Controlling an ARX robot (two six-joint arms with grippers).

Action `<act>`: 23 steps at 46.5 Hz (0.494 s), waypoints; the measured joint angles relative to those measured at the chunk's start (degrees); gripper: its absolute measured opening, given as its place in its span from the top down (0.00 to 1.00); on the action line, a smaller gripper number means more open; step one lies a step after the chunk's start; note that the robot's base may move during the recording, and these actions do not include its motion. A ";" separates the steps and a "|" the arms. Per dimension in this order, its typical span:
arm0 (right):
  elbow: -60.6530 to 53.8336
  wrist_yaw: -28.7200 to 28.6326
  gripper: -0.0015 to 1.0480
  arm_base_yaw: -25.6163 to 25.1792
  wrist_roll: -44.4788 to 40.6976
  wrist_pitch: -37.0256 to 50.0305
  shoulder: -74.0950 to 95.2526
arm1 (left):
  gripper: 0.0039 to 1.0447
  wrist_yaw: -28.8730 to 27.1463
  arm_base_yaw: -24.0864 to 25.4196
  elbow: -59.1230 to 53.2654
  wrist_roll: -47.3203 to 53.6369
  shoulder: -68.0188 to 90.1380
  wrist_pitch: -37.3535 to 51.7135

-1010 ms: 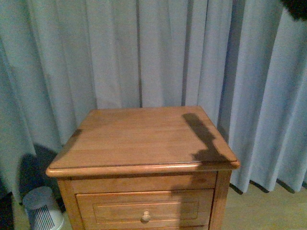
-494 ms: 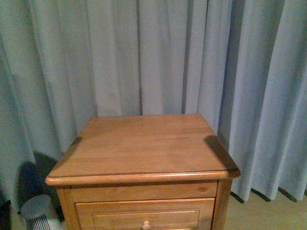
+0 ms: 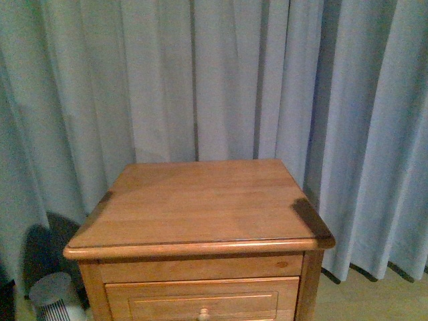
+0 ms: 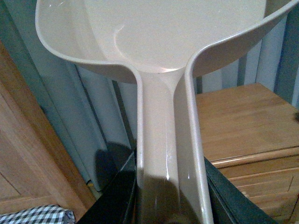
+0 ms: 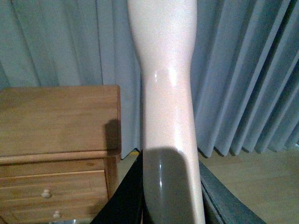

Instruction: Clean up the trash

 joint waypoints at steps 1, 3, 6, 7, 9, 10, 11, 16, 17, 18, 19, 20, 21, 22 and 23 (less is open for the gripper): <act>-0.02 0.02 0.81 0.00 0.00 -0.02 0.00 | 0.73 0.02 0.00 0.00 0.02 0.00 0.00; -0.02 0.28 0.81 0.00 0.02 -0.20 -0.07 | 0.73 0.04 0.00 0.00 0.02 0.00 0.00; -0.02 0.63 0.81 0.07 0.04 -0.52 -0.11 | 0.73 0.07 0.00 0.00 0.02 0.00 0.00; -0.02 0.87 0.81 0.13 0.04 -0.59 -0.11 | 0.73 0.04 0.00 0.00 0.02 0.00 0.00; -0.04 1.20 0.81 0.31 0.07 -0.83 -0.11 | 0.73 0.04 0.00 0.00 0.02 0.00 0.00; -0.04 1.22 0.81 0.37 0.07 -0.92 -0.11 | 0.73 0.02 0.00 0.00 0.02 0.00 0.00; -0.04 1.22 0.81 0.37 0.07 -0.94 -0.11 | 0.73 0.04 0.02 0.02 0.02 0.00 0.00; -0.04 1.22 0.81 0.39 0.07 -0.98 -0.11 | 0.73 0.04 0.02 0.00 0.02 0.00 0.00; -0.04 1.22 0.81 0.39 0.07 -0.98 -0.11 | 0.73 0.07 0.02 0.02 0.02 0.00 0.00; -0.04 1.22 0.81 0.39 0.07 -0.98 -0.11 | 0.73 0.04 0.02 0.00 0.02 0.00 0.00; -0.04 1.22 0.81 0.39 0.07 -0.98 -0.11 | 0.73 0.04 0.02 0.00 0.02 0.00 0.00; -0.04 1.22 0.81 0.39 0.07 -0.98 -0.11 | 0.73 0.04 0.02 0.02 0.02 0.00 0.00; -0.04 1.22 0.81 0.39 0.07 -0.98 -0.11 | 0.73 0.04 0.02 0.00 0.02 0.00 0.00; -0.04 1.22 0.81 0.39 0.07 -0.98 -0.11 | 0.73 0.04 0.02 0.00 0.00 0.00 0.00; -0.04 1.25 0.81 0.39 0.07 -0.98 -0.11 | 0.73 0.04 0.02 0.00 0.00 0.00 0.00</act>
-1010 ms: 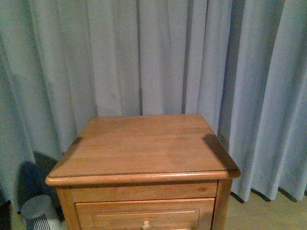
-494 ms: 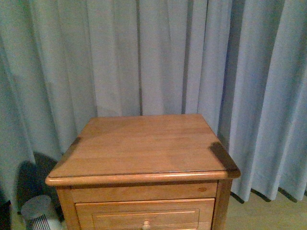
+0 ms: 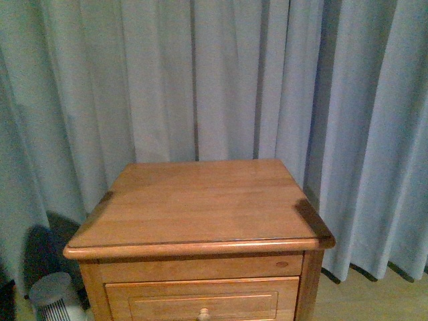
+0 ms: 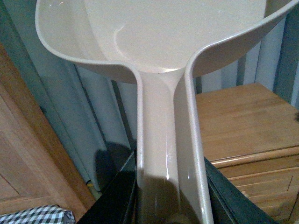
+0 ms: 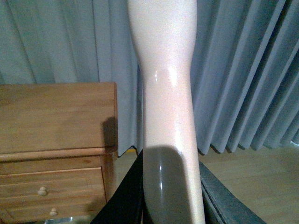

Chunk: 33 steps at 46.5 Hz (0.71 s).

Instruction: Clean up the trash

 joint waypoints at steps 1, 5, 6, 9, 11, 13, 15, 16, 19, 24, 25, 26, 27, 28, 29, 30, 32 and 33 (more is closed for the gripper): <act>0.00 -0.02 0.81 0.00 0.00 0.00 0.00 | 0.73 0.00 0.00 0.00 0.00 0.00 0.00; 0.00 -0.02 0.81 0.00 0.00 0.00 0.00 | 0.73 0.00 0.00 0.02 0.02 0.00 0.00; 0.00 -0.02 0.81 0.00 0.00 0.00 0.00 | 0.73 0.00 0.00 0.00 0.00 0.00 0.00; 0.00 -0.02 0.81 0.00 0.00 0.00 0.00 | 0.73 0.00 0.00 0.00 0.02 0.00 0.00; 0.00 -0.02 0.81 0.00 0.00 0.00 0.00 | 0.73 0.00 0.00 0.00 0.02 0.00 0.00; 0.00 -0.02 0.81 0.00 0.00 0.00 0.00 | 0.73 0.00 0.00 0.00 0.02 0.00 0.00; 0.00 -0.02 0.81 0.00 0.00 0.00 0.00 | 0.73 0.00 0.00 0.02 0.02 0.00 0.00; 0.00 -0.02 0.81 0.00 0.00 0.00 0.00 | 0.73 0.00 0.00 0.00 0.02 0.00 0.00; 0.00 -0.02 0.81 0.00 0.00 0.00 0.00 | 0.73 0.00 0.00 0.00 0.00 0.00 0.00; 0.00 0.00 0.81 0.00 0.00 0.00 0.00 | 0.73 0.00 0.00 0.00 0.02 0.00 0.00; 0.00 0.17 0.81 0.00 0.00 0.00 -0.07 | 0.73 0.07 0.00 0.00 0.02 0.00 0.00; 0.00 0.22 0.81 0.00 0.00 0.00 -0.11 | 0.73 0.22 0.00 0.02 0.02 0.02 0.00; 0.00 0.26 0.81 -0.02 0.00 0.00 -0.13 | 0.73 0.37 0.00 0.00 0.02 0.04 0.00; 0.00 0.35 0.81 -0.02 0.04 0.00 -0.22 | 0.73 0.48 0.00 0.00 0.02 0.04 0.00; 0.00 0.39 0.81 -0.02 0.04 0.00 -0.24 | 0.73 0.52 0.00 0.00 0.04 0.07 0.00; 0.00 0.44 0.81 -0.02 0.09 0.00 -0.26 | 0.73 0.63 0.00 0.00 0.04 0.07 0.00; 0.00 0.44 0.81 -0.02 0.15 0.00 -0.28 | 0.73 0.68 0.00 0.00 0.04 0.09 0.00; 0.00 0.42 0.81 -0.02 0.17 0.00 -0.28 | 0.73 0.68 0.00 0.00 0.04 0.09 0.00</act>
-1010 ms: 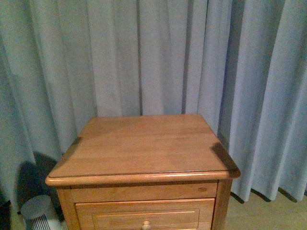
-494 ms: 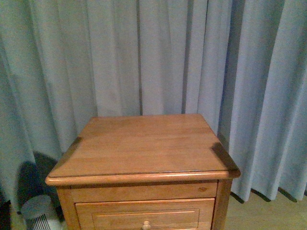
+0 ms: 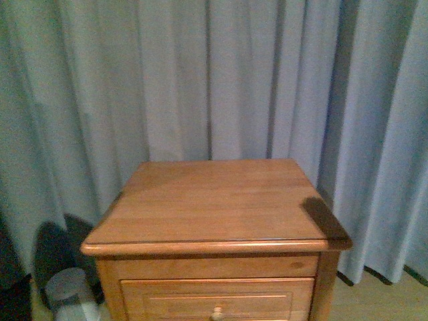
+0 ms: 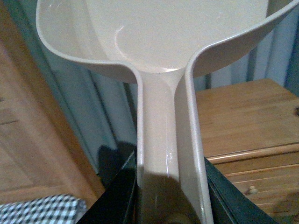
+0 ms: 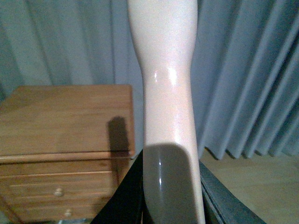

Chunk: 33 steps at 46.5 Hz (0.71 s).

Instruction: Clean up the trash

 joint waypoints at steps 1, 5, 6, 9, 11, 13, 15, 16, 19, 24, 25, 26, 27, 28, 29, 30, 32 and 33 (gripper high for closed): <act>0.00 0.00 0.81 0.00 0.00 0.00 0.00 | 0.73 -0.02 0.00 0.00 0.00 0.00 0.00; -0.02 0.02 0.81 0.00 0.02 0.00 0.00 | 0.73 -0.50 0.02 -0.04 -0.02 -0.02 0.00; -0.07 -0.02 0.81 0.02 0.02 -0.04 0.00 | 0.73 -0.63 0.02 -0.07 -0.04 -0.04 0.00; -0.07 -0.26 0.81 0.11 0.02 -0.04 0.09 | 0.73 -0.76 0.11 -0.07 -0.07 -0.15 0.00; -0.07 -0.22 0.81 0.11 0.02 -0.07 0.17 | 0.73 -0.70 0.11 -0.09 -0.04 -0.15 0.00; -0.15 -0.26 0.81 0.11 0.02 -0.07 0.20 | 0.73 -0.90 0.13 -0.31 -0.09 -0.28 -0.04; -0.24 -0.81 0.81 0.26 -0.02 -0.07 0.28 | 0.73 -1.16 0.24 -0.31 -0.20 -0.31 -0.04; -0.24 -0.81 0.81 0.28 -0.02 -0.07 0.31 | 0.73 -1.16 0.24 -0.31 -0.20 -0.31 -0.04; -0.24 -0.42 0.81 0.26 0.02 -0.07 0.24 | 0.74 -0.70 0.17 -0.37 -0.17 -0.31 -0.04; -0.24 -0.28 0.81 0.28 0.02 -0.07 0.15 | 0.74 -0.70 0.17 -0.37 -0.20 -0.31 -0.04; -0.26 -0.26 0.81 0.26 0.02 -0.07 0.17 | 0.74 -0.66 0.17 -0.37 -0.20 -0.31 -0.04; -0.28 -0.24 0.81 0.26 0.02 -0.07 0.20 | 0.74 -0.63 0.17 -0.37 -0.17 -0.31 -0.04; -0.28 -0.22 0.81 0.24 0.02 -0.07 0.20 | 0.74 -0.52 0.11 -0.37 -0.20 -0.26 -0.04; -0.28 -0.15 0.81 0.22 0.02 -0.07 0.20 | 0.74 -0.48 0.11 -0.37 -0.20 -0.26 -0.04; -0.28 -0.17 0.81 0.22 0.02 -0.07 0.20 | 0.74 -0.50 0.11 -0.37 -0.20 -0.24 -0.04; -0.28 -0.33 0.81 0.22 0.00 -0.07 0.13 | 0.74 -0.52 0.13 -0.37 -0.20 -0.26 -0.04; -0.28 -0.37 0.81 0.28 0.00 -0.07 0.11 | 0.74 -0.52 0.13 -0.37 -0.20 -0.26 -0.04; -0.28 -0.31 0.81 0.26 0.00 -0.07 0.15 | 0.74 -0.50 0.13 -0.37 -0.20 -0.26 -0.04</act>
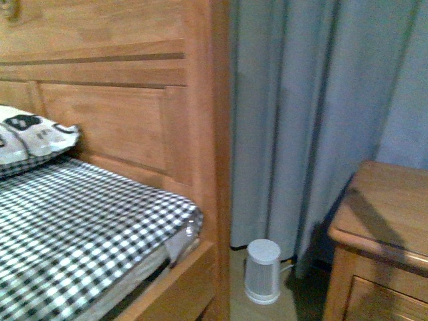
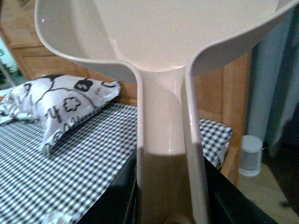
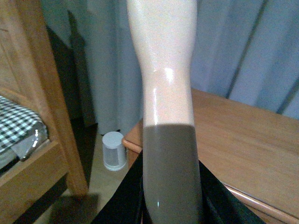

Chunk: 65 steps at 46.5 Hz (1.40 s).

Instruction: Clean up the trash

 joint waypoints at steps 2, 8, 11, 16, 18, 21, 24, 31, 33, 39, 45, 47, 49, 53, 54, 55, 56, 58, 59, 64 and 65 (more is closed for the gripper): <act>0.00 0.13 0.81 -0.07 0.02 0.00 0.04 | 0.74 -0.07 -0.02 -0.02 0.00 0.02 0.00; 0.00 0.07 0.81 -0.04 0.02 0.00 0.02 | 0.74 -0.20 0.02 -0.02 0.00 0.00 0.00; -0.02 0.04 0.81 0.00 0.02 0.00 0.02 | 0.74 -0.20 0.02 -0.02 0.00 -0.02 0.00; -0.04 0.02 0.81 0.02 0.02 0.00 -0.07 | 0.74 -0.17 0.02 -0.04 0.00 0.09 0.00; -0.04 0.07 0.81 0.02 0.02 0.00 -0.02 | 0.74 -0.20 0.02 -0.04 0.00 0.07 0.00; -0.04 0.11 0.81 -0.02 0.02 0.00 0.04 | 0.74 -0.20 0.02 -0.09 -0.02 0.11 0.00; -0.07 -0.07 0.81 0.04 0.02 0.00 -0.02 | 0.74 -0.17 0.02 -0.09 0.00 0.09 0.00; -0.17 -0.63 0.81 0.09 -0.02 0.00 0.22 | 0.74 -1.05 0.11 -0.11 -0.11 -0.31 -0.02; -0.17 -0.52 0.81 0.09 0.00 0.00 0.22 | 0.74 -0.85 0.11 -0.11 -0.11 -0.31 -0.02; -0.17 0.13 0.81 0.00 0.02 0.00 -0.02 | 0.74 0.28 0.09 -0.11 -0.04 -0.02 -0.02; -0.17 -0.28 0.81 0.02 0.00 0.00 -0.04 | 0.74 -0.11 0.09 -0.11 -0.07 -0.04 -0.02; -0.17 -0.02 0.81 0.02 0.02 0.00 0.04 | 0.74 -0.11 0.09 -0.11 -0.07 -0.04 -0.02; -0.17 0.07 0.81 0.00 0.02 0.00 0.04 | 0.74 -0.04 0.09 -0.11 -0.07 -0.04 -0.02; -0.17 0.04 0.81 0.00 0.00 0.00 -0.04 | 0.74 4.07 1.25 3.15 -3.23 1.86 -8.66; -0.17 0.04 0.81 0.00 0.02 0.00 -0.02 | 0.74 6.51 2.32 5.53 -4.31 3.48 -14.01; -0.17 0.02 0.81 0.00 0.00 0.00 -0.02 | 0.74 7.72 3.13 6.80 -4.50 4.48 -16.85; -0.17 0.00 0.81 0.00 0.00 0.00 -0.02 | 0.74 9.44 4.57 7.85 -4.68 5.88 -19.93; -0.17 -0.04 0.81 0.02 0.00 0.00 -0.02 | 0.74 11.85 7.02 8.07 -4.20 7.82 -21.81; -0.17 0.00 0.81 0.02 0.00 0.00 -0.04 | 0.74 12.70 8.13 8.11 -3.82 8.81 -21.77; -0.17 0.04 0.81 0.00 0.00 0.00 -0.02 | 0.74 18.45 15.13 9.20 1.03 14.27 -18.19; -0.17 0.02 0.81 0.00 0.00 0.00 -0.02 | 0.74 19.43 16.57 9.70 2.60 15.76 -16.96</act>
